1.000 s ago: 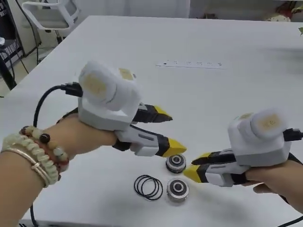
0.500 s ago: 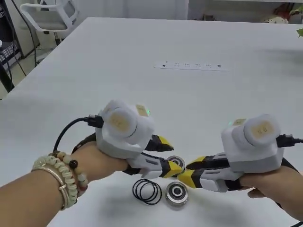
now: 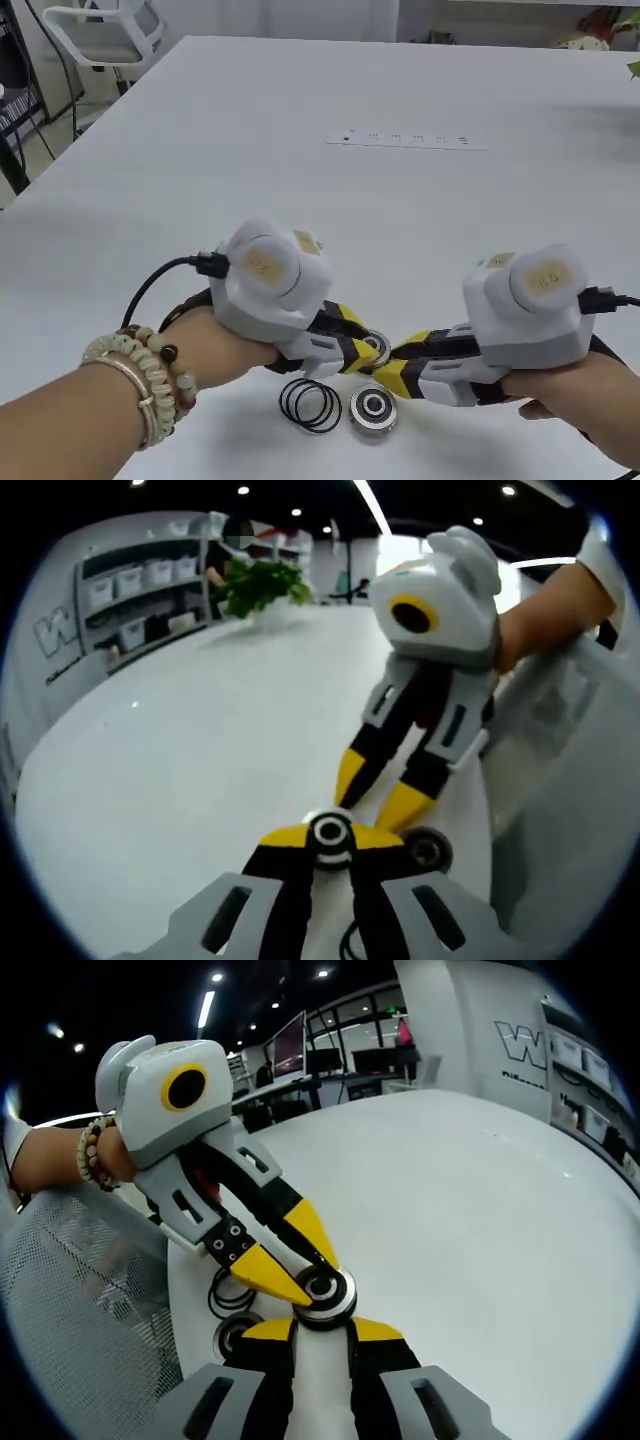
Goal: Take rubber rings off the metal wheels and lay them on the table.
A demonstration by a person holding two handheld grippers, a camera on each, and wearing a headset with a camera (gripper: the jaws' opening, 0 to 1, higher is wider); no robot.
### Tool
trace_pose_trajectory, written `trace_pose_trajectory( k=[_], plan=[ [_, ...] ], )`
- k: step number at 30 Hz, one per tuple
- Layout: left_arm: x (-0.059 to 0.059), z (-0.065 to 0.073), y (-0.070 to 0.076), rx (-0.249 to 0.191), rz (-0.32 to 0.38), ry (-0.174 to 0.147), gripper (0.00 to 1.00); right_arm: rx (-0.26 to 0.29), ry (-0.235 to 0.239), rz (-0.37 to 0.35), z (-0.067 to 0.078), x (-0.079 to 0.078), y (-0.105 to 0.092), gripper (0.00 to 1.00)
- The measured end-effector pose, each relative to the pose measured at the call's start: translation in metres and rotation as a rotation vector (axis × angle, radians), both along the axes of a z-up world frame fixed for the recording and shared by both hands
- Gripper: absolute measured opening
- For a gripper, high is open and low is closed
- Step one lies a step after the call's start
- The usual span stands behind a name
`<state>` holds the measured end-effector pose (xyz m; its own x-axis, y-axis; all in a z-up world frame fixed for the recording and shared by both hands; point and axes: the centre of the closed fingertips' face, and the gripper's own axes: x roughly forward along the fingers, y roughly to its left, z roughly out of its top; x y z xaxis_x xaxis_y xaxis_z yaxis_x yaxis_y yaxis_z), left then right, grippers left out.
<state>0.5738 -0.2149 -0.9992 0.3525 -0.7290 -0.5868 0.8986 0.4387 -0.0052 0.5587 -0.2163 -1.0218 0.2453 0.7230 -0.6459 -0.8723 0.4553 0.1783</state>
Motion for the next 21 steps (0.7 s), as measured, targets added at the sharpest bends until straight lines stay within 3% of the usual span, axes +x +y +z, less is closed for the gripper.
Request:
trace_pose_trajectory(
  k=[3, 8, 9, 10, 13, 17, 20, 21],
  plan=[
    [-0.001, 0.0, 0.0, -0.01, 0.007, 0.008, 0.14, -0.031, -0.039, 0.023, -0.002, 0.002, -0.003, 0.1],
    [-0.003, 0.0, 0.001, -0.025, 0.021, 0.022, 0.14, -0.041, -0.058, 0.03, -0.002, 0.003, -0.006, 0.0],
    [-0.004, 0.0, 0.0, -0.024, 0.022, 0.025, 0.14, -0.037, -0.084, 0.043, 0.0, 0.006, -0.004, 0.0],
    [-0.005, 0.0, 0.0, -0.022, 0.021, 0.021, 0.14, -0.039, -0.065, 0.032, 0.0, 0.004, -0.005, 0.0],
    [-0.004, -0.001, 0.0, -0.02, 0.02, 0.018, 0.14, -0.052, -0.075, 0.031, 0.0, 0.004, -0.005, 0.0],
    [-0.005, -0.001, 0.001, -0.016, 0.012, 0.011, 0.14, -0.036, -0.008, -0.059, 0.0, 0.009, -0.009, 0.0],
    [-0.003, -0.001, 0.003, -0.016, 0.017, 0.013, 0.14, 0.013, 0.056, -0.127, 0.004, 0.011, -0.011, 0.0],
    [-0.004, -0.002, 0.002, -0.017, 0.017, 0.012, 0.14, 0.027, 0.049, -0.146, 0.006, 0.015, -0.012, 0.0]
  ],
)
